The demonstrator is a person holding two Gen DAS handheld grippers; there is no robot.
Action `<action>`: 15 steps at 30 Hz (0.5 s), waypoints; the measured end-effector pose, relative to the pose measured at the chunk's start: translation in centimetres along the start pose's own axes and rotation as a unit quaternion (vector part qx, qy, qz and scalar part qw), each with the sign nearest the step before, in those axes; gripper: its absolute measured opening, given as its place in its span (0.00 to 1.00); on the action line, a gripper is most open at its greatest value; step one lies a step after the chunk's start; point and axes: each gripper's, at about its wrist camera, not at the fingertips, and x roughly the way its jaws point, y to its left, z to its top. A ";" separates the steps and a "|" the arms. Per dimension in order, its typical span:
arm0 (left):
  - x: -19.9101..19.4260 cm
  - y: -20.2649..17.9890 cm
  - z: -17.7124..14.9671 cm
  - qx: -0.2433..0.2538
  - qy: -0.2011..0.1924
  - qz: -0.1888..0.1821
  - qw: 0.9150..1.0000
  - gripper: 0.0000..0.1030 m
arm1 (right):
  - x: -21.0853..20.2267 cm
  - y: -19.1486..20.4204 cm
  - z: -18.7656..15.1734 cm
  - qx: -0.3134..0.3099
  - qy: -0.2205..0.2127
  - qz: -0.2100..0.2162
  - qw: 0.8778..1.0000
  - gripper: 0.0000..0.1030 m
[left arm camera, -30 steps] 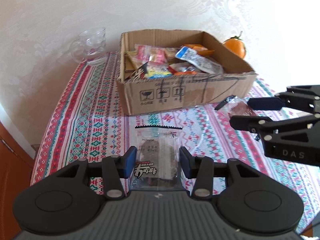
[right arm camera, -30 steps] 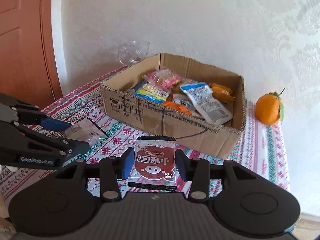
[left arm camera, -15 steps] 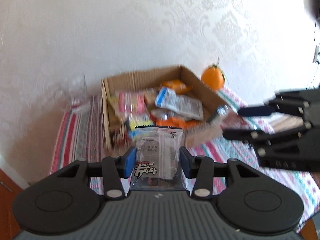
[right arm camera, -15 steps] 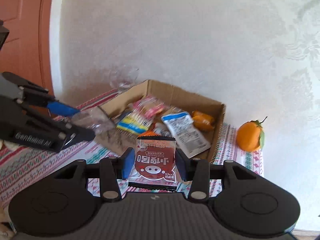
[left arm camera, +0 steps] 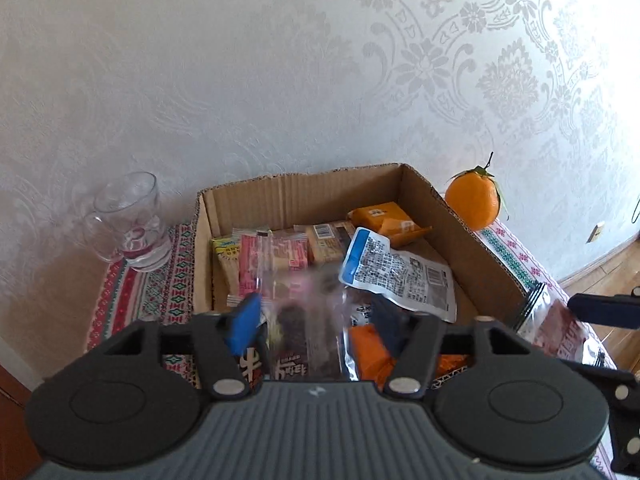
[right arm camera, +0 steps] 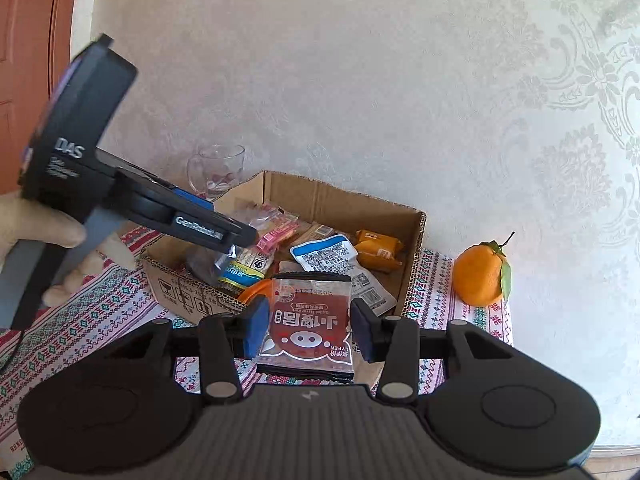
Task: Organize snacks
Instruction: 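Carry both packets over the box and open the left gripper to drop the jerky packet, then open the right gripper to drop the pig-print packet into the box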
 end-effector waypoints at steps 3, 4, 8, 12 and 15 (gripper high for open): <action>-0.6 -0.1 -0.3 0.006 -0.019 -0.004 1.000 0.90 | 0.2 0.0 0.1 0.000 0.000 0.001 1.000 0.48; -0.9 -0.1 -0.4 0.011 -0.024 -0.003 1.000 0.91 | 0.4 -0.1 0.1 0.000 0.001 0.002 1.000 0.48; -2.0 -0.1 -0.7 0.026 -0.033 0.017 0.999 0.91 | 0.9 -0.3 0.6 0.002 0.002 0.003 1.000 0.48; -3.0 -0.1 -1.5 0.026 -0.037 0.026 0.999 0.97 | 2.0 -0.8 1.5 0.008 0.004 0.007 1.000 0.48; -3.7 -0.1 -2.4 0.027 -0.038 0.028 0.999 0.99 | 3.3 -1.6 2.3 0.017 0.011 0.009 1.000 0.48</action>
